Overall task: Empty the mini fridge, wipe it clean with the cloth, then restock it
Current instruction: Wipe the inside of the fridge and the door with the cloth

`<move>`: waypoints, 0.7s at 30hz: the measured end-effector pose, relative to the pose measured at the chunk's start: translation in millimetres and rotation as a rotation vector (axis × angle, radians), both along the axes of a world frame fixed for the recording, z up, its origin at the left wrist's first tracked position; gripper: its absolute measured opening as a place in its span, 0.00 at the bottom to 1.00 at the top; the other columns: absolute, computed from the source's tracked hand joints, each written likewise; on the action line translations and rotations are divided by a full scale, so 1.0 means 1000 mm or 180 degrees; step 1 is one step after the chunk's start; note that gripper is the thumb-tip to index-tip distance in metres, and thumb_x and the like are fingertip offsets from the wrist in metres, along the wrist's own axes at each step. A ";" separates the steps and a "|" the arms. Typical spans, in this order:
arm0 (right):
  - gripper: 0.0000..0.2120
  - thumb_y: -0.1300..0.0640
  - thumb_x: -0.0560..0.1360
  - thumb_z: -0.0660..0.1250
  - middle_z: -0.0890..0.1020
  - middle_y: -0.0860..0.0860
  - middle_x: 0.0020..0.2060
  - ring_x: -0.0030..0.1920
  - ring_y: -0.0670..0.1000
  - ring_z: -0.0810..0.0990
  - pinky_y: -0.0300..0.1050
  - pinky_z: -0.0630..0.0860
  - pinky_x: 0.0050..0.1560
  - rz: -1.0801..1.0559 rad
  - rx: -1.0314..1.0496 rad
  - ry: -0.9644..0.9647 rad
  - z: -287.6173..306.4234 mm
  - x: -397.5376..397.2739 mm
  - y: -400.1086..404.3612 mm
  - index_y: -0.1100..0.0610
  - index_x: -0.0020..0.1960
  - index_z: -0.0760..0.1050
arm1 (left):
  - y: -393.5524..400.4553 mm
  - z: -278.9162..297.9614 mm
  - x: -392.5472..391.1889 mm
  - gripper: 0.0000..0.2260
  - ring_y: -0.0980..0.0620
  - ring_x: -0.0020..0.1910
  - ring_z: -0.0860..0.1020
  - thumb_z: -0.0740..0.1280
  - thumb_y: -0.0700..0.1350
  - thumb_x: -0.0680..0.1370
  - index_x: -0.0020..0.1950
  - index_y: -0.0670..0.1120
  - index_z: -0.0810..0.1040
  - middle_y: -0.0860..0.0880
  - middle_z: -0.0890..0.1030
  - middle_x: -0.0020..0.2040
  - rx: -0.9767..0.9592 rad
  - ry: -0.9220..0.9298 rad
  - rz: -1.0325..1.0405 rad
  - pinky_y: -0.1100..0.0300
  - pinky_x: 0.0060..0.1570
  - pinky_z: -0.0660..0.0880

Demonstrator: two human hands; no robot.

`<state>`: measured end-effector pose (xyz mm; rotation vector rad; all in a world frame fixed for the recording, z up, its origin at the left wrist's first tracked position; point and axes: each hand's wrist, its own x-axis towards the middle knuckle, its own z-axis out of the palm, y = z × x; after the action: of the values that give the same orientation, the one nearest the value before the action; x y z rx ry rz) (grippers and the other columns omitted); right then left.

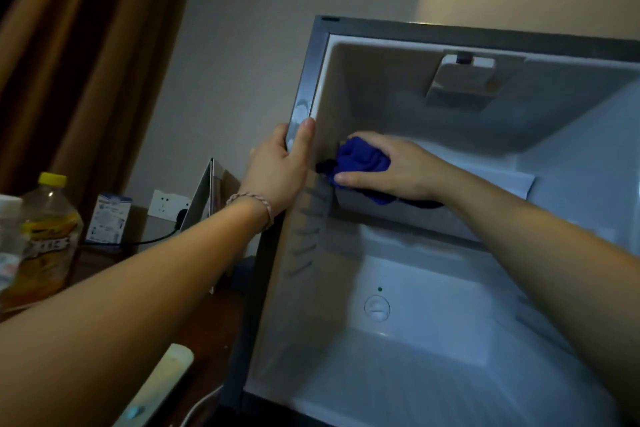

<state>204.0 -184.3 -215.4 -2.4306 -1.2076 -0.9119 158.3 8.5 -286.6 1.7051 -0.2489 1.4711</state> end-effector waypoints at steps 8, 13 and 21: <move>0.23 0.25 0.65 0.66 0.83 0.40 0.47 0.50 0.46 0.81 0.52 0.79 0.57 -0.0052 -0.0292 0.0048 0.007 0.009 0.016 0.37 0.52 0.75 | -0.001 -0.001 0.001 0.18 0.56 0.33 0.73 0.56 0.62 0.82 0.48 0.50 0.74 0.52 0.75 0.36 -0.0033 0.0068 -0.0175 0.60 0.34 0.67; 0.18 0.30 0.65 0.67 0.83 0.40 0.45 0.48 0.44 0.81 0.50 0.80 0.53 -0.0046 -0.0347 -0.0040 0.008 0.006 0.013 0.37 0.50 0.77 | 0.002 0.001 -0.008 0.17 0.59 0.31 0.73 0.60 0.59 0.82 0.49 0.47 0.77 0.52 0.76 0.35 0.0120 0.0043 0.0099 0.73 0.28 0.67; 0.08 0.33 0.69 0.69 0.83 0.40 0.38 0.41 0.41 0.80 0.44 0.77 0.41 -0.0093 -0.0162 -0.0231 0.002 0.001 -0.011 0.35 0.42 0.76 | 0.002 0.000 -0.010 0.11 0.58 0.31 0.73 0.67 0.56 0.79 0.42 0.51 0.73 0.54 0.76 0.34 0.0177 0.0033 0.0271 0.65 0.29 0.67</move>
<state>204.6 -195.3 -213.5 -2.4807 -1.2373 -0.9977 148.0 10.9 -286.1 1.7866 -0.2157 1.5296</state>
